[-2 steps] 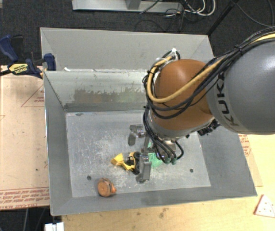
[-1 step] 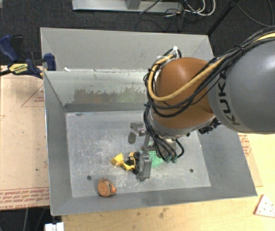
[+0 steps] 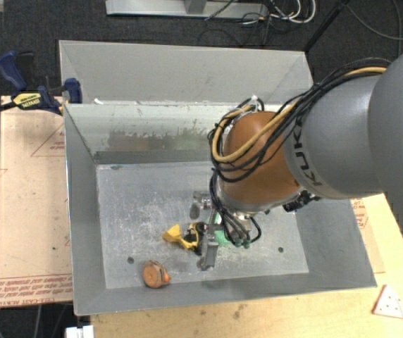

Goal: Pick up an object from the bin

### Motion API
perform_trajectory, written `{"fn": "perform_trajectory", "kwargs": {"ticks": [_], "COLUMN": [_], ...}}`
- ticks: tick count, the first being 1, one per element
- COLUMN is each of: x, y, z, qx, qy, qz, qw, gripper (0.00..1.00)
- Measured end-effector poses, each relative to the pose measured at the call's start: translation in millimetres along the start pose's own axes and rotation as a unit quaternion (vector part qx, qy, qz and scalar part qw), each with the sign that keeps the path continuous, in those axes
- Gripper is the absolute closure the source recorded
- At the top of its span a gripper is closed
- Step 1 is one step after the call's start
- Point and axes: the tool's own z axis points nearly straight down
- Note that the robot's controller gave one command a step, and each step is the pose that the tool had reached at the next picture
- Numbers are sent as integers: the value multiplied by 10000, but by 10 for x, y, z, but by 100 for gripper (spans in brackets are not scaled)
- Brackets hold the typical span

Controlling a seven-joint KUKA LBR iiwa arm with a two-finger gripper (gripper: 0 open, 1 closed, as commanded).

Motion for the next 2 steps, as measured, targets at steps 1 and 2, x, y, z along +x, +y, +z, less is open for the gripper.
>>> {"fn": "perform_trajectory", "kwargs": {"ticks": [1,2], "x": [60,-36], "y": [-77,17], "z": [128,136], "qx": [13,4], "qy": [46,14], "qz": [-77,306], "qw": [10000,9995], "gripper": [0,0]}}
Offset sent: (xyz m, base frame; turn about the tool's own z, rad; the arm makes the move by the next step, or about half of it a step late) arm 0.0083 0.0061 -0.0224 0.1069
